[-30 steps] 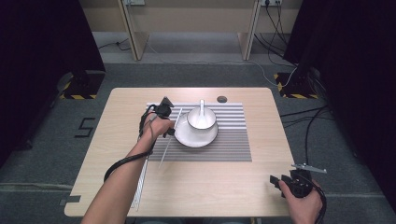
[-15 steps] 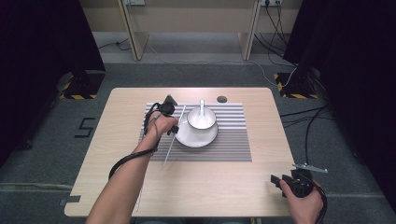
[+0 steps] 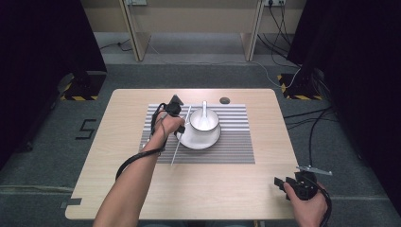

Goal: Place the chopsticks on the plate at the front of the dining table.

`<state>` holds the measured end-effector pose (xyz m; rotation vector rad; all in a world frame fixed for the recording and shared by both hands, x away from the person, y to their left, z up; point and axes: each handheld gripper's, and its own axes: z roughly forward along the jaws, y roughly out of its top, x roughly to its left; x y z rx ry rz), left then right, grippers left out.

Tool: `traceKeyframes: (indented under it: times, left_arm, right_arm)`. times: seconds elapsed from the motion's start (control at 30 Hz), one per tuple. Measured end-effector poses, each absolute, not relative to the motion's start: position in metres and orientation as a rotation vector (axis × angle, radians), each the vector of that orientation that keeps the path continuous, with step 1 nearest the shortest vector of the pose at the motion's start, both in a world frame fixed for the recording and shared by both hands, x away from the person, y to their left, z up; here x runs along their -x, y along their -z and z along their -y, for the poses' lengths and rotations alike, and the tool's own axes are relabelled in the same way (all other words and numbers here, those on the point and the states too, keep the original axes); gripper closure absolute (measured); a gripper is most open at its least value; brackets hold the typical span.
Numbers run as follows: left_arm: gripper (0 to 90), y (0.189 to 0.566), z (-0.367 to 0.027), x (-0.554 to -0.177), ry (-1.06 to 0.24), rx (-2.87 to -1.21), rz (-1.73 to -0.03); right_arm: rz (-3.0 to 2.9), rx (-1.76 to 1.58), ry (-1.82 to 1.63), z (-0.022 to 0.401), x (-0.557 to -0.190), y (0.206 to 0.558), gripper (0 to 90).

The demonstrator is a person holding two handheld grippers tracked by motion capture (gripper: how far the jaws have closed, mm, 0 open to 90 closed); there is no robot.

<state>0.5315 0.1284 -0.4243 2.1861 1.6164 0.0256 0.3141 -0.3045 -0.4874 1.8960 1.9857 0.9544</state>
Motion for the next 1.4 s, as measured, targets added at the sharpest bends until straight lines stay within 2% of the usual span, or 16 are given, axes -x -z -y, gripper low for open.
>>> traceKeyframes:
  times: [1.4]
  left_arm:
    - [84.6, 0.450, -0.129, -0.541, -0.076, -2.068, -1.730]
  right_arm:
    - [-1.996, -1.890, -0.950, 0.303, -0.315, 0.489, 46.4]
